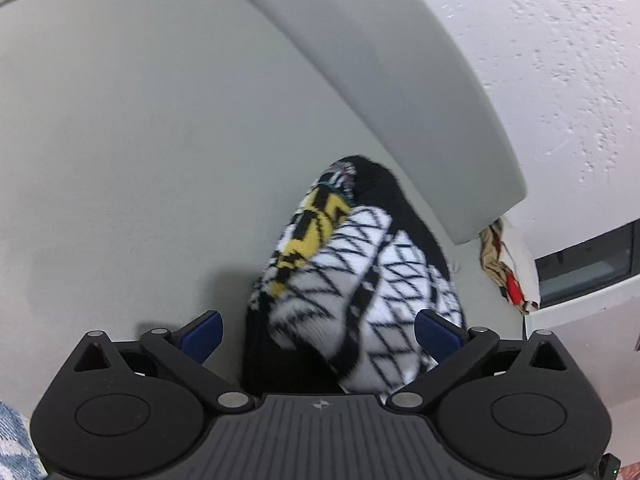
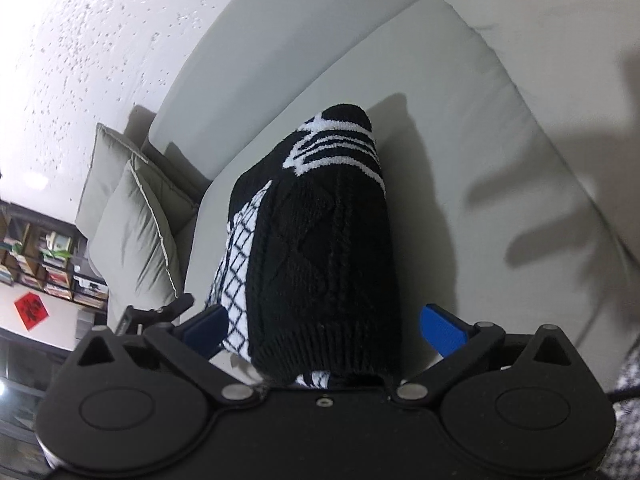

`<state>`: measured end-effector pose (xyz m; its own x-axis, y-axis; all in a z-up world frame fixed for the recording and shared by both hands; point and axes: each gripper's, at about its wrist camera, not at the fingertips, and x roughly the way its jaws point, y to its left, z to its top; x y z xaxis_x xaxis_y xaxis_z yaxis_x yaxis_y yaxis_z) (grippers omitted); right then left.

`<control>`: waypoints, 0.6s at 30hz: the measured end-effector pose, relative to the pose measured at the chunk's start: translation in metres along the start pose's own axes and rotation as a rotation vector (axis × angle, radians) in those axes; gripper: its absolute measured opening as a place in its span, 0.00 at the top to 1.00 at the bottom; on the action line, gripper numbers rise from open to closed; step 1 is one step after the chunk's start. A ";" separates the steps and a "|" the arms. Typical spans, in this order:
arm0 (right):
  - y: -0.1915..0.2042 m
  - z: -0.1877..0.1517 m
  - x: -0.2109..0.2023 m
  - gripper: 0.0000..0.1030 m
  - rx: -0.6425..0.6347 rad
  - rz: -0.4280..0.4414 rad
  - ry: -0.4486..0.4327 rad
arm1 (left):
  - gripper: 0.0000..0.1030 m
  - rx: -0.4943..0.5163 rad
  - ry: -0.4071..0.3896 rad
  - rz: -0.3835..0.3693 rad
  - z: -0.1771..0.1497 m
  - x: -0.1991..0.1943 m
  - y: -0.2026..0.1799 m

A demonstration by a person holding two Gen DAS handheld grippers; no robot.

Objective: Fold clothes

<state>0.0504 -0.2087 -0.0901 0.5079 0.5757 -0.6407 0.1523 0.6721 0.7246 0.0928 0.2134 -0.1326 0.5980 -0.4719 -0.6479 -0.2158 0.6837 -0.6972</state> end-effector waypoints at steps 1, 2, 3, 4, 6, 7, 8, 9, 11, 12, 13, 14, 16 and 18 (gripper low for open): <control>-0.001 0.002 0.004 0.00 0.005 -0.001 0.003 | 0.01 -0.013 0.020 -0.004 0.003 0.005 0.006; -0.003 0.003 0.008 0.00 0.010 -0.002 0.007 | 0.01 -0.026 0.040 -0.008 0.005 0.010 0.011; -0.004 0.004 0.012 0.00 0.012 -0.008 0.009 | 0.01 -0.039 0.062 -0.015 0.007 0.015 0.017; -0.005 0.006 0.015 0.00 0.011 -0.013 0.014 | 0.01 -0.049 0.089 -0.036 0.009 0.019 0.024; -0.009 0.009 0.023 0.00 0.014 -0.016 0.027 | 0.01 -0.066 0.132 -0.083 0.011 0.025 0.035; -0.012 0.012 0.027 0.00 0.024 -0.009 0.037 | 0.01 -0.055 0.141 -0.093 0.011 0.026 0.035; -0.015 0.015 0.032 0.00 0.038 0.003 0.046 | 0.01 -0.045 0.150 -0.103 0.012 0.028 0.035; -0.019 0.017 0.036 0.00 0.052 0.016 0.054 | 0.01 -0.035 0.158 -0.113 0.012 0.029 0.035; -0.026 0.023 0.046 0.00 0.078 0.054 0.067 | 0.02 -0.014 0.176 -0.133 0.013 0.032 0.035; -0.031 0.026 0.051 0.00 0.091 0.073 0.073 | 0.02 -0.004 0.184 -0.143 0.013 0.034 0.035; -0.036 0.029 0.056 0.00 0.109 0.091 0.080 | 0.02 0.005 0.193 -0.152 0.014 0.035 0.035; -0.041 0.031 0.060 0.00 0.128 0.108 0.087 | 0.02 0.010 0.203 -0.156 0.015 0.037 0.034; -0.052 0.035 0.070 0.00 0.169 0.146 0.104 | 0.02 0.024 0.226 -0.161 0.018 0.043 0.032; -0.061 0.038 0.081 0.00 0.205 0.179 0.126 | 0.02 0.039 0.249 -0.158 0.020 0.049 0.028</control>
<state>0.1149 -0.2210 -0.1764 0.4350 0.7386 -0.5150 0.2444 0.4536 0.8570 0.1316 0.2210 -0.1776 0.4131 -0.6930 -0.5908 -0.1021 0.6095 -0.7862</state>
